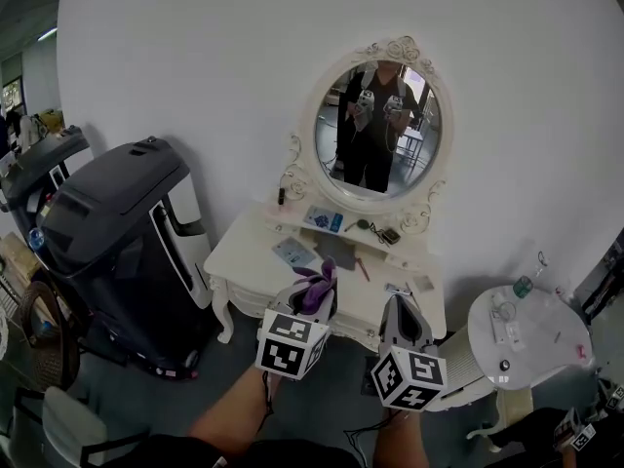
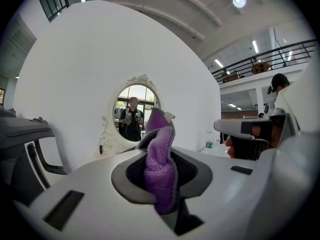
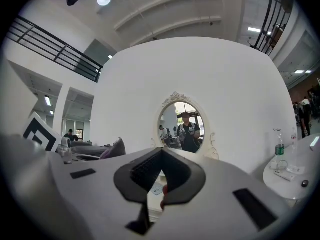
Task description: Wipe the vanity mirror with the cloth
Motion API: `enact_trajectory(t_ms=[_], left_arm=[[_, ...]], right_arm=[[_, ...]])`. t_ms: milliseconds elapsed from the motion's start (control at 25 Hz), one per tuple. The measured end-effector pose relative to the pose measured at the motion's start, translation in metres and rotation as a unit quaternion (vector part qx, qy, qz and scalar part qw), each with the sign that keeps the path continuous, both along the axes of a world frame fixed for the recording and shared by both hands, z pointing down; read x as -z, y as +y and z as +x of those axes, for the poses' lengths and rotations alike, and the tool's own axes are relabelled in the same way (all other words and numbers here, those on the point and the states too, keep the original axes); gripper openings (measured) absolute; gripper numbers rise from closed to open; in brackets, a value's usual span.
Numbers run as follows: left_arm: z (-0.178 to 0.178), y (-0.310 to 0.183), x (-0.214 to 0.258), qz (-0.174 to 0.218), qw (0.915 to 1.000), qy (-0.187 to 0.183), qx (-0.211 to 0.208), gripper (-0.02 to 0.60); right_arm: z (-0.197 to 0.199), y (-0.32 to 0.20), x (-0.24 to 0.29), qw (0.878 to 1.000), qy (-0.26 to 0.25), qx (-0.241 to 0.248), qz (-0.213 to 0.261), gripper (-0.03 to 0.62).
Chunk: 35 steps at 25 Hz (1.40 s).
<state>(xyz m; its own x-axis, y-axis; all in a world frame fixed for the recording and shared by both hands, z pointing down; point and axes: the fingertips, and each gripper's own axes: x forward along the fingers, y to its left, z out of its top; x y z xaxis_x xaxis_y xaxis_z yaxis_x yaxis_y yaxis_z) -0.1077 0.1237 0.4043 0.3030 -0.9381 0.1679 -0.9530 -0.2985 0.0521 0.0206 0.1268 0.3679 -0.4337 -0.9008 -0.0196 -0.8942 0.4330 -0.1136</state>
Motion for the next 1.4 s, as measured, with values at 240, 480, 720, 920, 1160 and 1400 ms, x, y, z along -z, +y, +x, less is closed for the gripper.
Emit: enact_trajectory(t_ms=[240, 480, 720, 920, 1160, 1400], left_arm=[[-0.003, -0.024, -0.018, -0.019, 0.9996, 0.001, -0.02, 0.067], [0.002, -0.077, -0.015, -0.013, 0.9998, 0.0, -0.016, 0.067], [0.024, -0.15, -0.01, -0.019, 0.9998, -0.009, 0.005, 0.067], [0.044, -0.208, 0.005, -0.009, 0.9998, -0.003, 0.017, 0.067], [0.062, -0.263, 0.006, -0.01, 0.9992, -0.007, 0.039, 0.067], [0.059, -0.297, -0.005, -0.028, 0.9978, -0.025, 0.056, 0.067]], right_arm=[[-0.01, -0.024, -0.014, 1.0, 0.011, -0.01, -0.015, 0.003], [-0.007, -0.072, -0.014, 0.999, -0.02, 0.016, -0.026, 0.003], [0.015, -0.143, -0.004, 0.998, -0.034, 0.051, -0.035, 0.003], [0.029, -0.199, 0.005, 0.997, -0.02, 0.073, -0.02, 0.003], [0.049, -0.262, -0.002, 0.995, -0.022, 0.097, -0.032, 0.003], [0.049, -0.302, -0.017, 0.992, -0.036, 0.113, -0.05, 0.003]])
